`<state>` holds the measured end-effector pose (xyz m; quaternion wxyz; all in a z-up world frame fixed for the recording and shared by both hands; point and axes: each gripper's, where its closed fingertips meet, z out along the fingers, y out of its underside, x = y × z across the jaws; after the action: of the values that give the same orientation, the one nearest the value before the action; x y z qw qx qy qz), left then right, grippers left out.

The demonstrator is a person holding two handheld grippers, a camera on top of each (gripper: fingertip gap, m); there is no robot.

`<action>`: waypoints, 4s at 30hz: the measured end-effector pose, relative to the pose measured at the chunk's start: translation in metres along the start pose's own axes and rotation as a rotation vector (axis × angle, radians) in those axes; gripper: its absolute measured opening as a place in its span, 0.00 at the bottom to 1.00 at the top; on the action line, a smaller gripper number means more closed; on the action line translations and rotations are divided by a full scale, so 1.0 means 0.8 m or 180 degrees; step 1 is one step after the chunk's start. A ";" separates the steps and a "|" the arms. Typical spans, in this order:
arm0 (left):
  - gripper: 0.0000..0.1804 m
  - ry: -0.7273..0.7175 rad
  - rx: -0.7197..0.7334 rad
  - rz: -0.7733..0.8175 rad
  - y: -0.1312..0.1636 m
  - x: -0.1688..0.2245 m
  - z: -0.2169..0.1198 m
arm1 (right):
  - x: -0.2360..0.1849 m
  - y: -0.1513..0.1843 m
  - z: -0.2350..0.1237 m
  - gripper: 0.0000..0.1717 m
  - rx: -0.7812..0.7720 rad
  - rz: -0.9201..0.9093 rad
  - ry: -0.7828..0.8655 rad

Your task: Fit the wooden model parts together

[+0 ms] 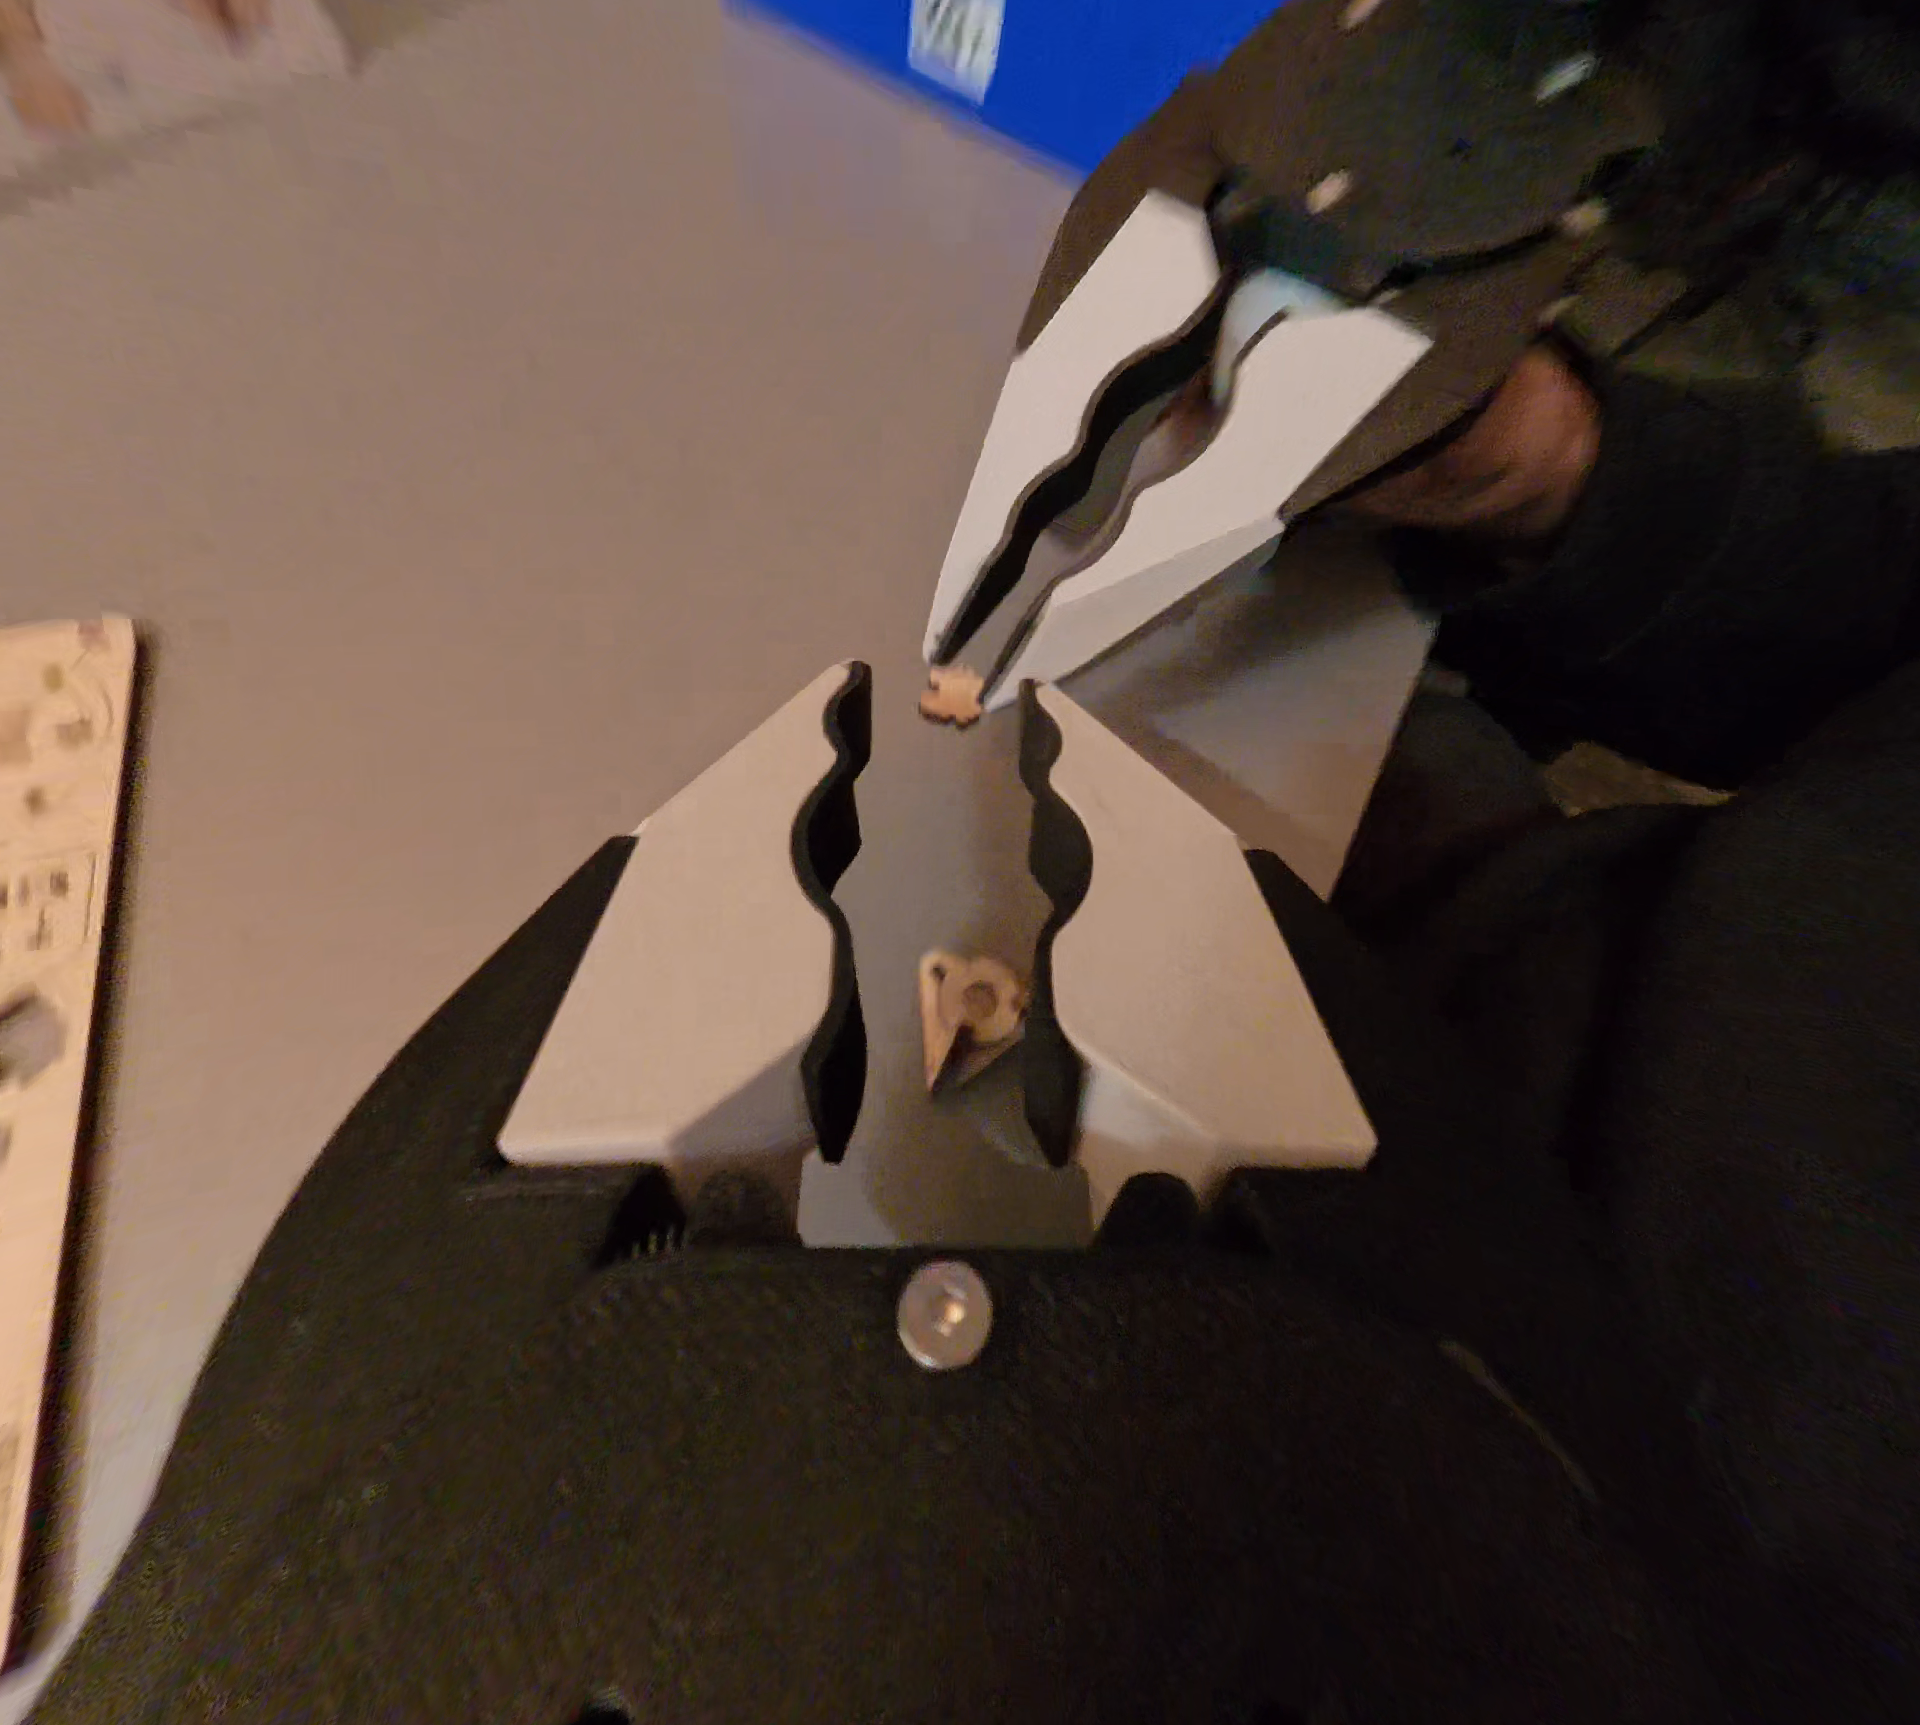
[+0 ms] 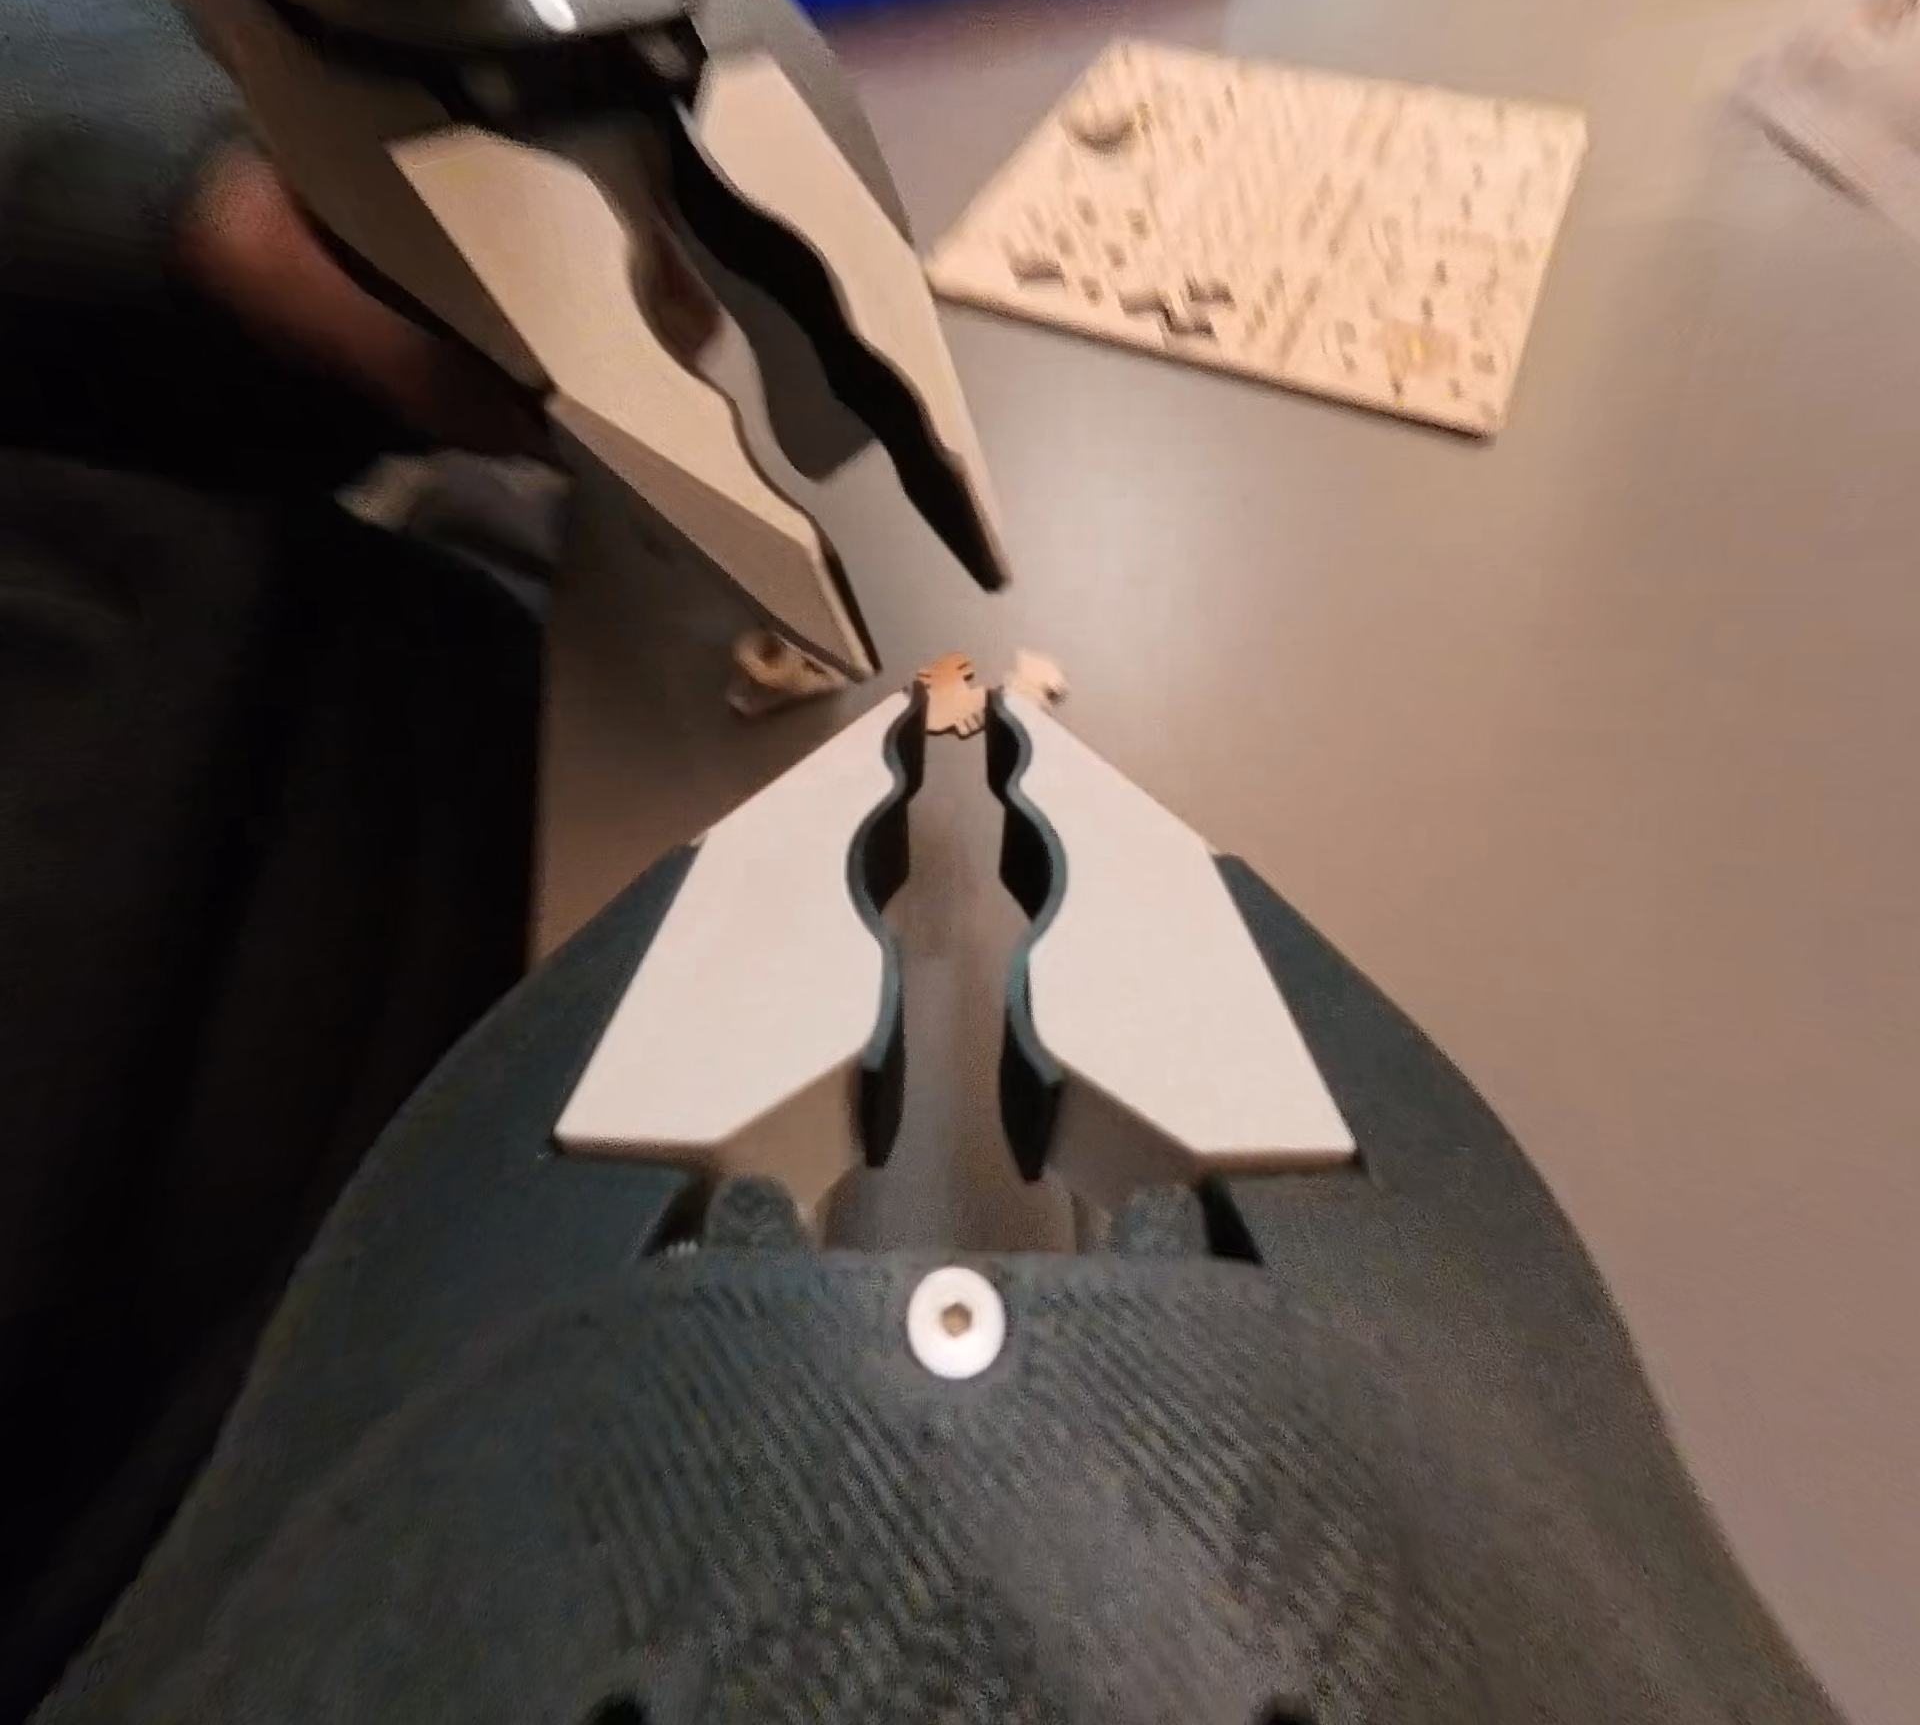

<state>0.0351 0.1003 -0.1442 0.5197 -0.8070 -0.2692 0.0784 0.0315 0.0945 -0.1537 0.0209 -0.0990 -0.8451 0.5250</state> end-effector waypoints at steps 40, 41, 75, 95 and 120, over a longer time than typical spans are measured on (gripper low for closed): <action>0.05 0.1345 0.1190 -0.0182 -0.050 0.062 -0.048 | -0.060 -0.070 -0.054 0.05 0.1308 0.1495 -0.2303; 0.04 0.1370 0.1197 -0.0194 -0.050 0.063 -0.049 | -0.060 -0.070 -0.054 0.05 0.1310 0.1511 -0.2317; 0.01 0.0675 -0.0458 0.0174 0.026 0.042 -0.040 | -0.061 -0.016 -0.006 0.05 0.0243 -0.0393 -0.0752; 0.18 -0.0273 -0.0924 0.0018 0.083 0.008 -0.037 | -0.042 0.008 0.011 0.00 -0.0181 -0.0847 -0.0536; 0.04 0.0702 -0.0944 0.0267 0.092 0.034 -0.031 | -0.045 0.025 0.049 0.00 -0.0687 -0.1616 -0.2069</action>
<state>0.0939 0.0714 -0.1940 0.4177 -0.8890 -0.1854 -0.0295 0.0645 0.0613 -0.1865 -0.1285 0.2813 -0.8554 0.4156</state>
